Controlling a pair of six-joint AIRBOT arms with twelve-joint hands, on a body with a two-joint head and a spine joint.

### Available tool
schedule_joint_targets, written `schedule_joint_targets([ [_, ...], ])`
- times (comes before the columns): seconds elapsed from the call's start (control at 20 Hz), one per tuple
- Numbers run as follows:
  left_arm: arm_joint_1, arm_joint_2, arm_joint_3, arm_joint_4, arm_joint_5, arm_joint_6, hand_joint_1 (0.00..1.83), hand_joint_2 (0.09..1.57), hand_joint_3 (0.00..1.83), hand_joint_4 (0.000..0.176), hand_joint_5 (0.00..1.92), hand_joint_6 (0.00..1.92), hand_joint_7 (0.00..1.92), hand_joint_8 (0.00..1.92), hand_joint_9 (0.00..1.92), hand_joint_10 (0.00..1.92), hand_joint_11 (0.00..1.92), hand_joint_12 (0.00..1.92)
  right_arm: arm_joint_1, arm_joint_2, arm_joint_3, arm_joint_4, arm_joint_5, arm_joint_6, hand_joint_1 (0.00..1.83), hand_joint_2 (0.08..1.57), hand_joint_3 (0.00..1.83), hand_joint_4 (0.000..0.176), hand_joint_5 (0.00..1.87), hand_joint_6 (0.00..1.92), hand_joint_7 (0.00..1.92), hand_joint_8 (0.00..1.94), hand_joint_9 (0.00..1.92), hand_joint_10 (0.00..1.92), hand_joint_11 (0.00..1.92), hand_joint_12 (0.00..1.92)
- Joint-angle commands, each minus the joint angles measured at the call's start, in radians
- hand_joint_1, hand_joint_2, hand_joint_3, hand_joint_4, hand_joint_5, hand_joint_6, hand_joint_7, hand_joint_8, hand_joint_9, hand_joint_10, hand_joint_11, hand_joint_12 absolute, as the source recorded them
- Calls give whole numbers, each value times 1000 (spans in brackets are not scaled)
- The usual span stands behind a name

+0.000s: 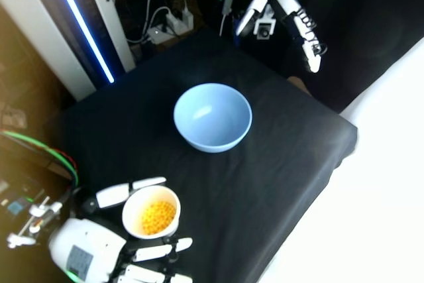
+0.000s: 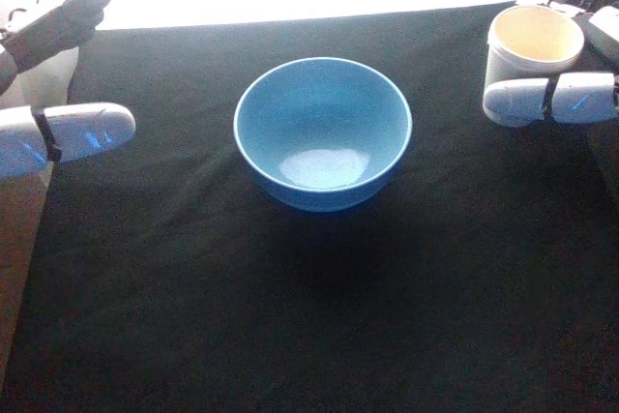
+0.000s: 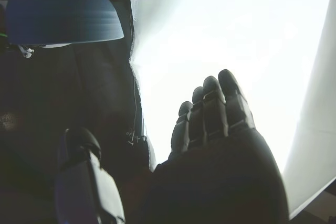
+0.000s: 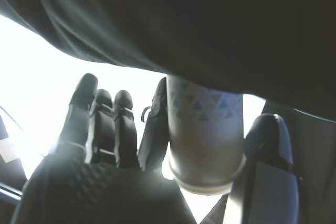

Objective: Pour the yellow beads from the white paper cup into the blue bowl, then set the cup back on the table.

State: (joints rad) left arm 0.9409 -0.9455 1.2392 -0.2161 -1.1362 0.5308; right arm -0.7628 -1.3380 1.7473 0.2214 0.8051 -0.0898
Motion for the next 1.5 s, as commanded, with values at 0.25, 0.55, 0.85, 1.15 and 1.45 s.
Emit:
schedule_joint_targets([
  [0.25,-11,-3,9,-18,-107,-8,404,852,0,66,89,5,185,9,234,7,0,439,66,13,2,-86,114,32,775,948,6,2,842,0,254,0,21,0,0,0],
  [0.55,-11,-8,13,-17,-99,-8,407,856,0,45,85,2,162,0,232,0,0,466,162,38,-37,-227,114,32,726,969,0,0,816,0,275,3,134,7,0,243],
  [0.85,-11,-10,15,-14,-94,-8,448,823,0,32,79,0,164,1,247,3,0,516,242,45,-50,-380,68,32,770,1016,3,0,865,1,409,7,213,4,0,410],
  [1.15,-12,-12,16,-14,-94,-8,430,831,2,14,70,0,172,1,242,2,0,538,263,46,-52,-428,55,32,1009,1093,7,168,1001,899,746,30,620,59,77,1277],
  [1.45,-12,-13,17,-15,-95,-8,455,832,1,16,74,0,194,3,267,6,0,568,272,46,-52,-443,52,32,1078,1098,0,32,1024,907,1174,9,1121,28,646,1097],
])
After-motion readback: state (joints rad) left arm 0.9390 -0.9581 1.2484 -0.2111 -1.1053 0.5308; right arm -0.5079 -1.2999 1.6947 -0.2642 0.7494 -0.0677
